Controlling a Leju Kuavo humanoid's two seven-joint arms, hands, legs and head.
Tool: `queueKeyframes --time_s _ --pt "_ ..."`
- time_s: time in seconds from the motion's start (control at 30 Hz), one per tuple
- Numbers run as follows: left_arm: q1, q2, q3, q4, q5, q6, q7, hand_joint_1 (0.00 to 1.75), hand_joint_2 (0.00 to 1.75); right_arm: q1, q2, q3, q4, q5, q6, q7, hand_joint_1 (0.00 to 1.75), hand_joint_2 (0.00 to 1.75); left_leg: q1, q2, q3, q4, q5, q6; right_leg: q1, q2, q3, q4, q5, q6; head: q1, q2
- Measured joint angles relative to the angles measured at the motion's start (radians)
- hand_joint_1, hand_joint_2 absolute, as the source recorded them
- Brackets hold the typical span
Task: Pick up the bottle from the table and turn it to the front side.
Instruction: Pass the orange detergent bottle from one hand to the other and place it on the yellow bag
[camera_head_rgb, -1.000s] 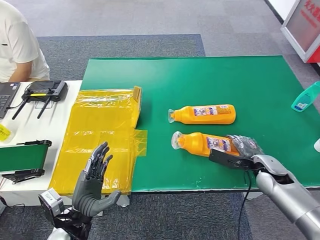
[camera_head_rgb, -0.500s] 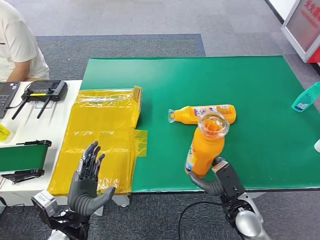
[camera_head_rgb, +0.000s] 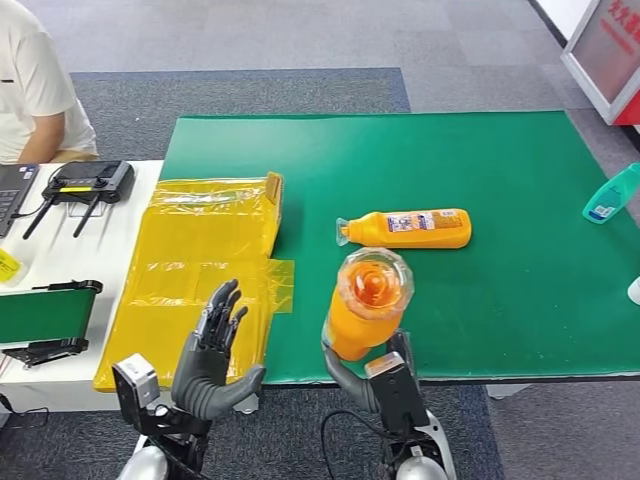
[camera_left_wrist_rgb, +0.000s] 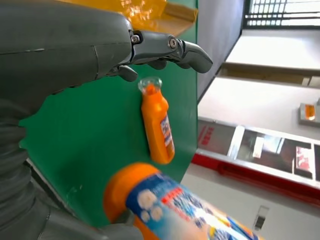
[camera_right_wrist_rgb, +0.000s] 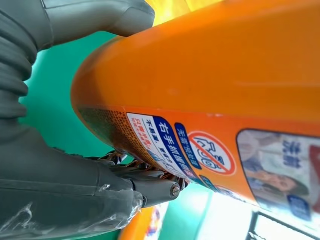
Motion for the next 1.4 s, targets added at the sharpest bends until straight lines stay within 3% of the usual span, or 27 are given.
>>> queueKeyframes --time_s 0.23,0.5,0.63,0.8,1.13,1.17,1.23,1.3,1.37,1.4 --pt "-0.054 0.003 -0.102 0.024 -0.078 -0.006 0.012 0.0 1.75 -0.026 -0.002 0.103 0.103 0.015 -0.047 -0.021 1.75 1.75 0.0 0.0 0.0 0.0 0.0 0.0 0.0 0.0 0.0 0.0 0.0 0.0 0.0 0.0" --pt "-0.092 0.018 -0.157 0.024 -0.146 0.008 0.018 0.0 1.75 -0.058 -0.02 0.157 0.166 0.028 -0.06 -0.016 1.75 1.75 0.0 0.0 0.0 0.0 0.0 0.0 0.0 0.0 0.0 0.0 0.0 0.0 0.0 0.0" --pt "-0.107 0.027 -0.171 0.017 -0.228 0.049 0.029 0.0 1.75 -0.065 -0.029 0.174 0.189 0.031 -0.072 -0.009 1.75 1.75 0.0 0.0 0.0 0.0 0.0 0.0 0.0 0.0 0.0 0.0 0.0 0.0 0.0 0.0" --pt "-0.137 0.052 -0.187 0.003 -0.434 0.18 0.07 0.0 1.75 -0.066 -0.036 0.184 0.227 0.003 -0.076 0.011 1.75 1.75 0.0 0.0 0.0 0.0 0.0 0.0 0.0 0.0 0.0 0.0 0.0 0.0 0.0 0.0" --pt "-0.155 0.08 -0.212 -0.007 -0.481 0.198 0.094 0.0 1.75 -0.069 -0.04 0.193 0.256 -0.007 -0.078 0.013 1.75 1.75 0.0 0.001 0.0 0.0 0.0 0.0 0.0 0.0 0.0 0.0 0.0 0.0 0.0 0.0" --pt "-0.157 0.083 -0.217 -0.007 -0.478 0.192 0.097 0.05 1.75 -0.069 -0.04 0.193 0.256 -0.008 -0.079 0.012 1.75 1.75 0.0 0.001 0.0 0.0 0.0 0.0 0.0 0.0 0.0 0.0 0.0 0.0 0.0 0.0" --pt "-0.16 0.087 -0.226 -0.007 -0.465 0.178 0.101 0.91 1.75 -0.068 -0.041 0.194 0.255 -0.009 -0.084 0.008 1.75 1.75 0.0 0.001 0.0 0.0 0.0 0.0 0.0 0.0 0.0 0.0 0.0 0.0 0.0 0.0" --pt "-0.161 0.09 -0.236 -0.007 -0.45 0.167 0.101 1.62 1.75 -0.067 -0.042 0.194 0.25 -0.01 -0.089 0.006 1.75 1.75 0.0 0.001 0.0 0.0 0.0 0.0 0.0 0.0 0.0 0.0 0.0 0.0 0.0 0.0" --pt "-0.161 0.093 -0.244 -0.007 -0.43 0.157 0.097 1.52 1.75 -0.063 -0.044 0.194 0.238 -0.009 -0.094 0.004 1.75 1.75 0.0 0.001 0.0 0.0 0.0 0.0 0.0 0.0 0.0 0.0 0.0 0.0 0.0 0.0" --pt "-0.16 0.094 -0.248 -0.007 -0.42 0.152 0.094 1.29 1.75 -0.06 -0.046 0.194 0.231 -0.009 -0.096 0.004 1.75 1.75 0.0 0.001 0.0 0.0 0.0 0.0 0.0 0.0 0.0 0.0 0.0 0.0 0.0 0.0"
